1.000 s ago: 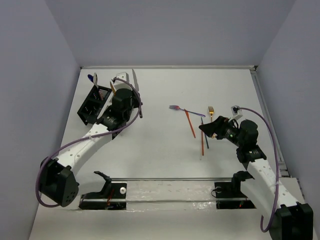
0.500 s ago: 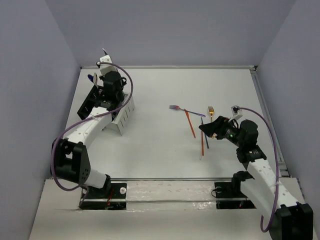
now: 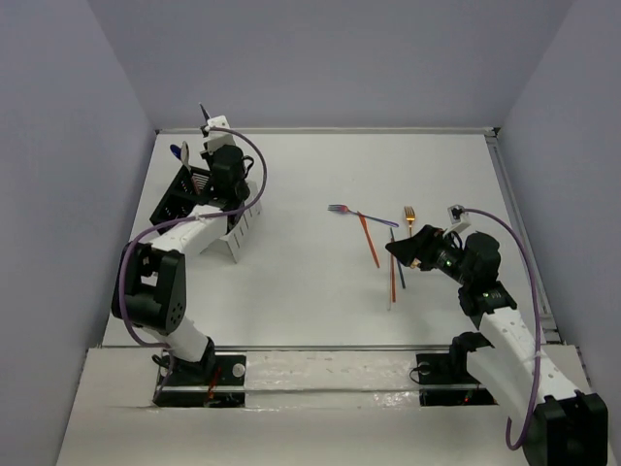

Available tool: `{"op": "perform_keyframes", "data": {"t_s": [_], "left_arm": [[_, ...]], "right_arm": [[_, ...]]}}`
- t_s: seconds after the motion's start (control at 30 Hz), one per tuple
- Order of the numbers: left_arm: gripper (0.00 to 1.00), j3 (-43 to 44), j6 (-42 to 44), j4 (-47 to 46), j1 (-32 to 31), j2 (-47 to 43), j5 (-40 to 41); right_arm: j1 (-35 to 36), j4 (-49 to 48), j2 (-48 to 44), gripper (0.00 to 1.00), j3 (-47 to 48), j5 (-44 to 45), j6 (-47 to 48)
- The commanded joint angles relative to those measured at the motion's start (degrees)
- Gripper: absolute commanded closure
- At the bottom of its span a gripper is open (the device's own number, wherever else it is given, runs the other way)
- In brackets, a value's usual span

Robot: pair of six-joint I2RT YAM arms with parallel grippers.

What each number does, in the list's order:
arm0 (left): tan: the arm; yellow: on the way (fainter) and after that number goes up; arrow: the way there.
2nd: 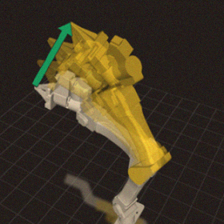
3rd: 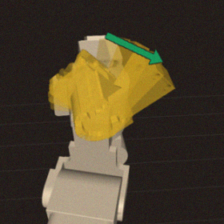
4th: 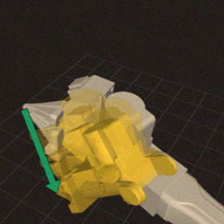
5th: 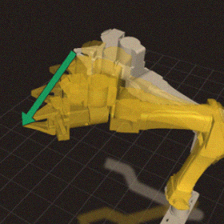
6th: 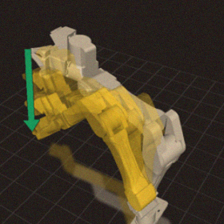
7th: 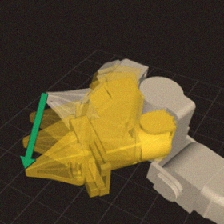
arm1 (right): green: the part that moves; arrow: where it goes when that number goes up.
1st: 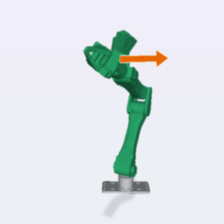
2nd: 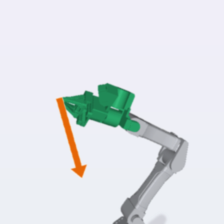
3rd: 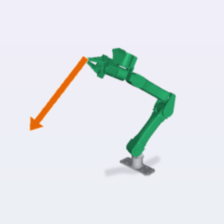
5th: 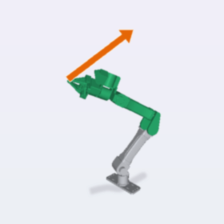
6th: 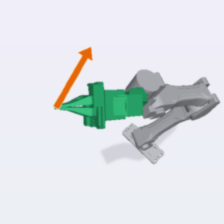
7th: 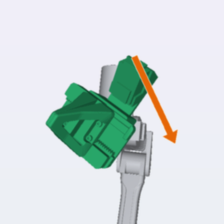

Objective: Sort the eating utensils into containers

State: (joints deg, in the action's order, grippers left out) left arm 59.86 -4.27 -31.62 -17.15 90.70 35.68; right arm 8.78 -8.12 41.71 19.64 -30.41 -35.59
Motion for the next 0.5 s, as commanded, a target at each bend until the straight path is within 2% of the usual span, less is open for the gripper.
{"op": "perform_keyframes", "data": {"t_s": [0.0, 0.27, 0.47], "left_arm": [[1.00, -3.0, 1.8, -8.1, 0.2, -0.3, 2.5], [0.99, -8.9, -3.5, -9.3, 0.2, -1.0, 3.9], [0.73, -11.4, -5.2, -9.2, -0.3, -3.6, 4.0]], "right_arm": [[0.8, -3.3, -0.1, 0.11, -0.7, 0.5, 0.4], [0.8, -3.3, 0.0, 0.11, -0.7, 0.5, 0.4], [0.8, -3.2, -0.1, 0.11, -0.7, 0.5, 0.4]]}}
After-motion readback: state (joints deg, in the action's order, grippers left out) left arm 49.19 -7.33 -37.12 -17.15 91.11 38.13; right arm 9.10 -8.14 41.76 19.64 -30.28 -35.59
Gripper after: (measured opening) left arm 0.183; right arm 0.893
